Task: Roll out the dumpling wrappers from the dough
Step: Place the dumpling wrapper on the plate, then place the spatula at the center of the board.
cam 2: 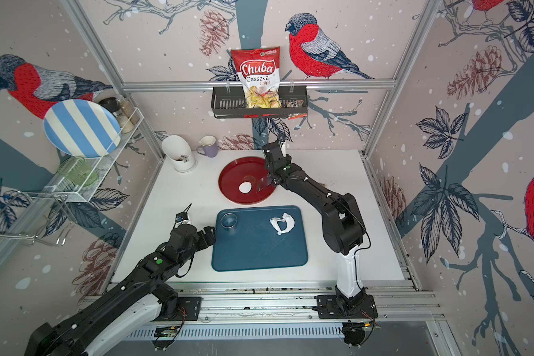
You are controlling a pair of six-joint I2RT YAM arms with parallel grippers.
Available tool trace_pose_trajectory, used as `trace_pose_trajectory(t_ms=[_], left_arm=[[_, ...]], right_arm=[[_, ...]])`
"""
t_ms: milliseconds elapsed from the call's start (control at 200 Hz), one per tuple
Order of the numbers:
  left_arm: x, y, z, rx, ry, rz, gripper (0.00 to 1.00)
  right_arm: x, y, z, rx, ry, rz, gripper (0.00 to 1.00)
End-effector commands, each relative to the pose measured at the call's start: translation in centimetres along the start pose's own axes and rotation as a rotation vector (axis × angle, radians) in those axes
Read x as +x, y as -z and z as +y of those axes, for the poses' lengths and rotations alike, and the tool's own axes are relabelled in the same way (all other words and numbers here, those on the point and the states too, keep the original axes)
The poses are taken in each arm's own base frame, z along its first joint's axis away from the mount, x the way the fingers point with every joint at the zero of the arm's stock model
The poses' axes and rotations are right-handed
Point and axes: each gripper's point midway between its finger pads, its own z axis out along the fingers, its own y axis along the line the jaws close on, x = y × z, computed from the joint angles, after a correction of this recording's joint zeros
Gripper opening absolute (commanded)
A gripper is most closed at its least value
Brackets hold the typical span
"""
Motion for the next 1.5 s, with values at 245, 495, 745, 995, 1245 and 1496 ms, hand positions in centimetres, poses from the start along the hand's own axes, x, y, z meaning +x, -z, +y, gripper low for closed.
trace_pose_trajectory(t_ms=[245, 495, 745, 995, 1245, 1496], left_arm=[[-1.1, 0.9, -0.4, 0.015, 0.006, -0.025, 0.95], [-1.9, 1.3, -1.3, 0.039, 0.003, -0.037, 0.95], [-3.5, 1.9, -2.5, 0.079, -0.026, -0.075, 0.95], [-4.1, 2.5, -3.4, 0.132, -0.021, -0.104, 0.95], [-4.2, 3.0, -3.2, 0.147, 0.001, -0.13, 0.95], [-4.4, 2.9, -3.6, 0.154, -0.005, -0.123, 0.95]], right_arm=[[-5.0, 5.5, -4.1, -0.194, -0.22, -0.097, 0.0], [-4.6, 8.9, -13.3, -0.153, -0.354, -0.159, 0.0], [-0.5, 11.2, -19.2, -0.105, -0.39, -0.208, 0.0], [1.5, 9.7, -20.8, -0.114, -0.421, -0.202, 0.0], [2.5, 6.4, -20.6, -0.137, -0.442, -0.156, 0.0], [3.6, 2.6, -19.9, -0.158, -0.448, -0.109, 0.0]])
